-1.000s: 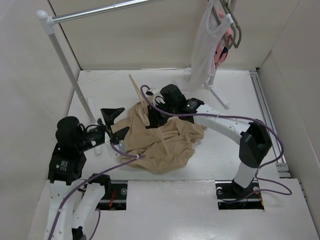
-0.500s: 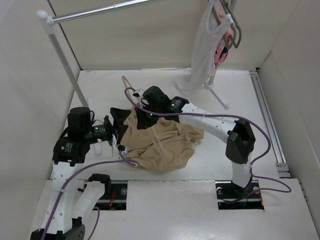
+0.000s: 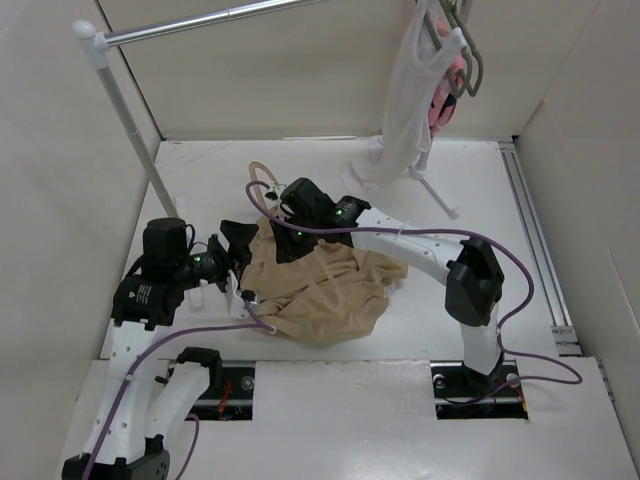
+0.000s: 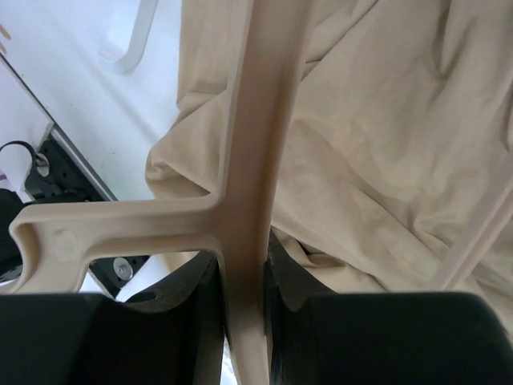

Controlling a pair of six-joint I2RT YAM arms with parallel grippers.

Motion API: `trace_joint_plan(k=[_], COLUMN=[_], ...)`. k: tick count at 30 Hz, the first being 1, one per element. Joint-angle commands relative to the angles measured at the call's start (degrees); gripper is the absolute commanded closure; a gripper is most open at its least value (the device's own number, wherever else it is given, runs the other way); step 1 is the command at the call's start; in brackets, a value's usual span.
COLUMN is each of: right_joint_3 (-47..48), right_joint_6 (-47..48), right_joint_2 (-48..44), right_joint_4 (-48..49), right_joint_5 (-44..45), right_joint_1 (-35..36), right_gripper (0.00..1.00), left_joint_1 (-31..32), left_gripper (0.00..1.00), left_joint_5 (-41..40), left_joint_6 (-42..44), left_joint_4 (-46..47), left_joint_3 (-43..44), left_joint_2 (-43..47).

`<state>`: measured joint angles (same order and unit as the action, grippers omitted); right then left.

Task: Place the t-shirt on the hanger

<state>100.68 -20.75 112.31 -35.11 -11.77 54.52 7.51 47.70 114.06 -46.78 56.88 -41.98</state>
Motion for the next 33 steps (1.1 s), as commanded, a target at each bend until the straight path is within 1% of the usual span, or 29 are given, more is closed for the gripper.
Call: trace_joint_plan(k=[1,6,7,10,11,12,14,17,22,23,26,29,30,33], right_joint_3=[2.7,2.7,2.7,2.1,2.1,1.5,1.4,1.4,1.4,1.4,0.9,0.9,0.9,0.9], right_joint_6=[-0.3,-0.9,-0.9,-0.9,-0.9,-0.3,-0.3,-0.3,0.2,0.2,0.2,-0.3,-0.3,-0.3], right_joint_2=[-1.6,-1.6,-1.6,-1.6,-1.6,-1.6,-1.0,-1.0,-1.0,-1.0,-1.0,-1.0,-1.0,-1.6], right_joint_4=[1.8,1.8,2.3,2.3,2.3,2.3,1.8,1.8,1.8,1.8,2.4,3.0,3.0,3.6], right_joint_5=[0.1,0.1,0.1,1.3,1.3,1.9,1.9,1.9,1.9,1.9,1.3,1.3,1.3,0.7], right_joint_1=[0.7,1.2,1.2,1.2,1.2,1.2,1.2,0.7,0.1,0.1,0.1,0.1,0.1,0.1], right_gripper=[1.00,1.00,1.00,1.00,1.00,1.00,1.00,1.00,1.00,1.00,1.00,1.00,1.00,1.00], left_joint_1=[0.1,0.1,0.1,0.1,0.1,0.1,0.1,0.1,0.1,0.1,0.7,1.2,1.2,1.2], left_gripper=[0.35,0.35,0.35,0.31,0.29,0.24,0.22,0.19,0.19,0.19,0.19,0.18,0.18,0.18], left_joint_5=[-2.9,-2.9,-2.9,-2.3,-1.7,-1.0,0.4,0.9,1.5,1.5,-2.1,-5.6,-6.4,-7.0], left_joint_6=[4.2,4.7,3.4,1.6,-0.7,-1.8,-2.4,0.2,-1.7,-1.2,1.1,0.4,1.3,0.6], left_joint_4=[-0.4,-0.4,-0.4,-0.9,-1.6,-1.6,-5.5,-12.6,-14.0,-15.5,-18.0,-18.0,-18.0,-14.5], left_joint_3=[-0.9,-0.2,-0.2,2.9,3.9,6.2,8.4,11.3,13.2,13.3,12.6,11.2,10.1,6.6], left_joint_2=[-0.8,-1.4,-1.9,-1.9,-1.9,-1.9,-2.4,-2.4,-1.4,-1.4,-1.9,-2.5,-3.2,-3.2])
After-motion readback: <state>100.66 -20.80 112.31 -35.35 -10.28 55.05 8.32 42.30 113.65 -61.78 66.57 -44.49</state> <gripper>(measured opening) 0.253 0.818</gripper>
